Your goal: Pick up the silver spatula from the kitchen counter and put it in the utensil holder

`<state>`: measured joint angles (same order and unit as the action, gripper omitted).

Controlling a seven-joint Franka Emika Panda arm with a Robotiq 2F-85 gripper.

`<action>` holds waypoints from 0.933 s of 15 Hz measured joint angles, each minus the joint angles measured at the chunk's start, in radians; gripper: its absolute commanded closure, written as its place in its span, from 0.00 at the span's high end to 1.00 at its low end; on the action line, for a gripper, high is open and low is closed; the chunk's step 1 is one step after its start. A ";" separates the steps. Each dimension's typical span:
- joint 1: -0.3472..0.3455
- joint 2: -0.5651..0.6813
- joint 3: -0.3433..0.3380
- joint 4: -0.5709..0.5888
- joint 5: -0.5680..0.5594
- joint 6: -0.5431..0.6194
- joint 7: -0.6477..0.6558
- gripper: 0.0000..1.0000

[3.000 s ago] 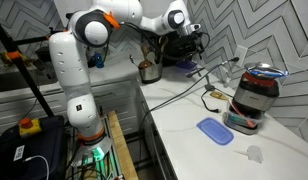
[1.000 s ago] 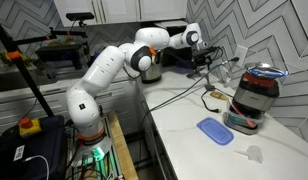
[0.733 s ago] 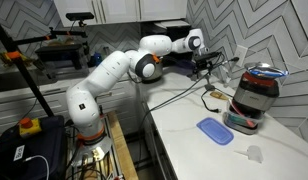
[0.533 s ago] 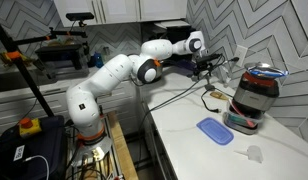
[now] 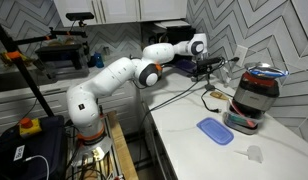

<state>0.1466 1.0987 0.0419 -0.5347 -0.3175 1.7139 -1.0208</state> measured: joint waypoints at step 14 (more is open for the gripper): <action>-0.033 0.029 0.032 0.023 0.086 -0.076 0.005 1.00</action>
<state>0.1134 1.1277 0.0737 -0.5114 -0.2312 1.6383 -1.0156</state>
